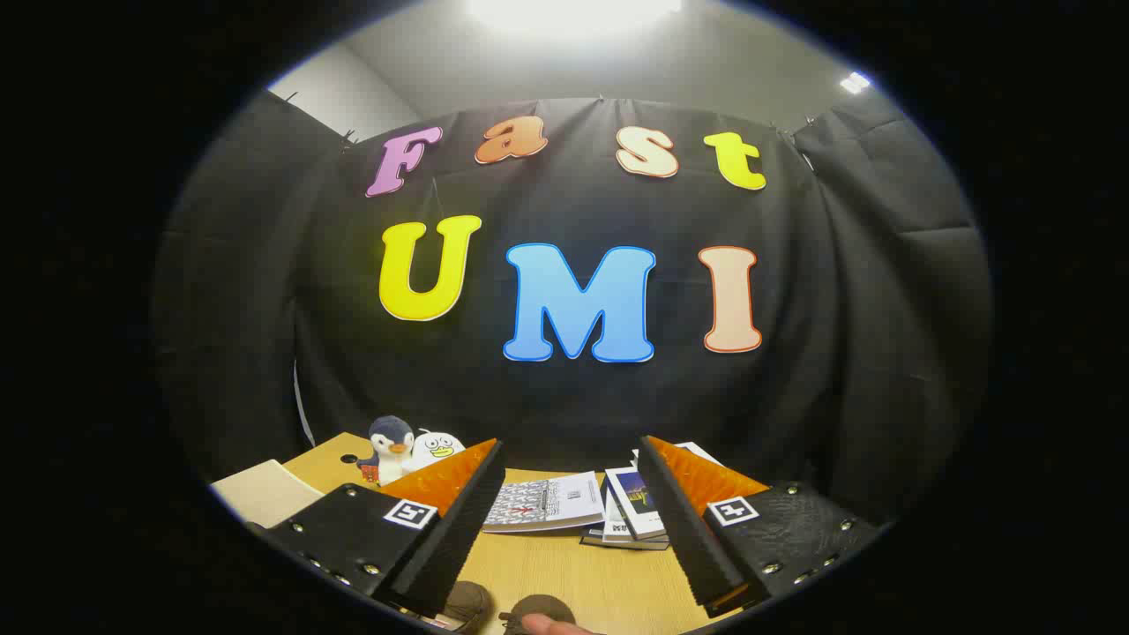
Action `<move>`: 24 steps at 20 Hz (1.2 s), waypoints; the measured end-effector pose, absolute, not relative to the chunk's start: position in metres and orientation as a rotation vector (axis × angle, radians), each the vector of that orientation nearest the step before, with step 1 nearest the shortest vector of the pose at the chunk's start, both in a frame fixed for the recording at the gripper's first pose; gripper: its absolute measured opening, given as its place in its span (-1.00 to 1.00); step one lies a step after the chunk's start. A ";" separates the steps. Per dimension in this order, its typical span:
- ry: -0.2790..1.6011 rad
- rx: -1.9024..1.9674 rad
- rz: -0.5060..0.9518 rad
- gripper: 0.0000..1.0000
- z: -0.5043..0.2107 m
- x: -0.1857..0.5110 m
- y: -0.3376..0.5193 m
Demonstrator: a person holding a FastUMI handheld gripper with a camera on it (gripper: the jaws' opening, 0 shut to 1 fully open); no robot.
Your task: Open the storage box then place both shoes into the box .Put the left shoe in first, then the right shoe, with the right side of both shoes facing outward in a uniform manner.
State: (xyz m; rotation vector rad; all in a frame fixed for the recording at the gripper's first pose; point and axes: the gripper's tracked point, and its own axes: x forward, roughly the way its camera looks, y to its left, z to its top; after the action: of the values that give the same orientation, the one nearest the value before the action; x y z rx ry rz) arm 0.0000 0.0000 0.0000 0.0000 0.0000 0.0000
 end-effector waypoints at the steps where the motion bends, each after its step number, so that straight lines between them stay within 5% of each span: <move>1: -0.011 -0.013 0.000 0.92 0.004 -0.002 0.000; 14: -0.034 0.031 -0.029 0.92 0.013 0.001 -0.021; 24: 0.043 0.060 0.167 0.92 -0.048 -0.003 0.057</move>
State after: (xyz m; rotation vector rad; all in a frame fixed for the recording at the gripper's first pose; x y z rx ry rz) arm -0.0030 0.0567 -0.0485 0.0597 0.0427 0.1666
